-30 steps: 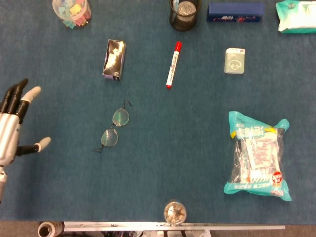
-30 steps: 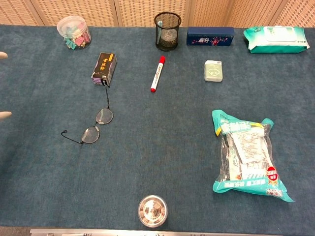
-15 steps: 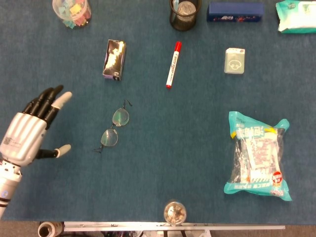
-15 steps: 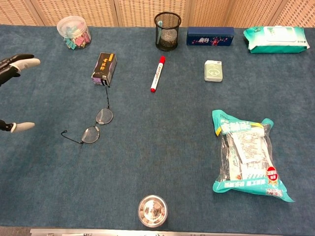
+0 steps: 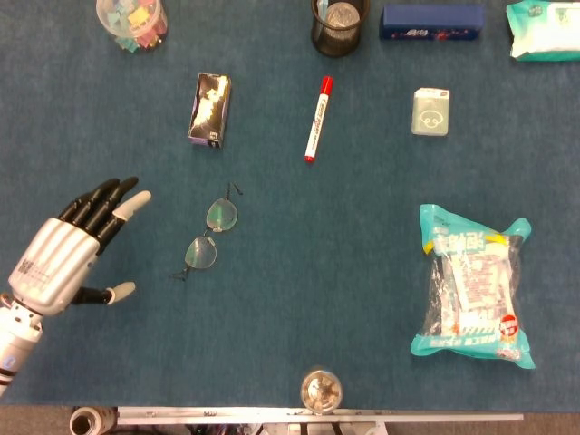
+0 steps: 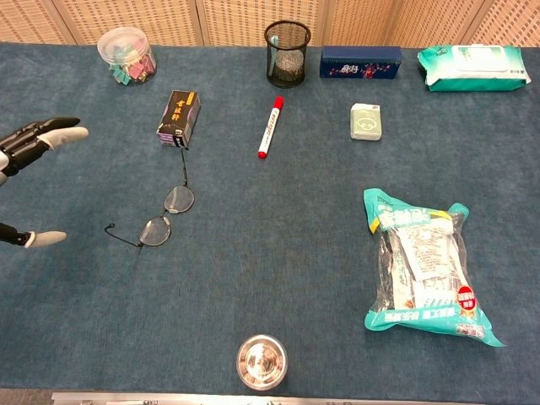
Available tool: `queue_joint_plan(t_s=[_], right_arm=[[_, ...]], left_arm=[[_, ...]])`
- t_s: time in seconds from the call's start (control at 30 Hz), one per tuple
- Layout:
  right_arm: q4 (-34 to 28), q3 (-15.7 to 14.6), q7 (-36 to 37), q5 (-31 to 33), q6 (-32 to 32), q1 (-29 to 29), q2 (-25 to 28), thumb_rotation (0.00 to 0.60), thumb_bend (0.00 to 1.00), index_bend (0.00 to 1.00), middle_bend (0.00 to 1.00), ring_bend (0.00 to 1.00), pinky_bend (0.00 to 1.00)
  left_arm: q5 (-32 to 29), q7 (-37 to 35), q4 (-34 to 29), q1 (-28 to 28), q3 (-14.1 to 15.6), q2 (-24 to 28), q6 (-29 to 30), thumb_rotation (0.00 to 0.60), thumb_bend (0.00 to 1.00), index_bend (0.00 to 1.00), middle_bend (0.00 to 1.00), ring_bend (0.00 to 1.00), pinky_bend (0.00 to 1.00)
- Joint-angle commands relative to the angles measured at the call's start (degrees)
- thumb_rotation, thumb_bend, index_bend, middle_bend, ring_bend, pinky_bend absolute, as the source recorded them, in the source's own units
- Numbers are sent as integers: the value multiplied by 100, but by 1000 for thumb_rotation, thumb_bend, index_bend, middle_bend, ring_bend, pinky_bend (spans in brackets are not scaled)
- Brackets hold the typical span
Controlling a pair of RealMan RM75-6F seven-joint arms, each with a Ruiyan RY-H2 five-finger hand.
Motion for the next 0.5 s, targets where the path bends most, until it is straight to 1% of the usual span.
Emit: queue_joint_plan(t_s=[0.03,0.23,0.5], right_arm=[[30,-2,23,8,-15,8,-12,600,369,309,325,259,356],[109,-31,125,-7,-51,22,-45,600,369,309,325,259,356],[187,-47,285,-9,-20,-11,-6,600,369,309,325,259,356]], left_arm=[[41,-86,-64,3,42,-15,56,600,22,41,0,0,169],[257,-202,-208,-54,101,-137,210,600,22,41,0,0,169],[271,-188,-341,-130,176,-328,79,600,22,41,0,0,169]])
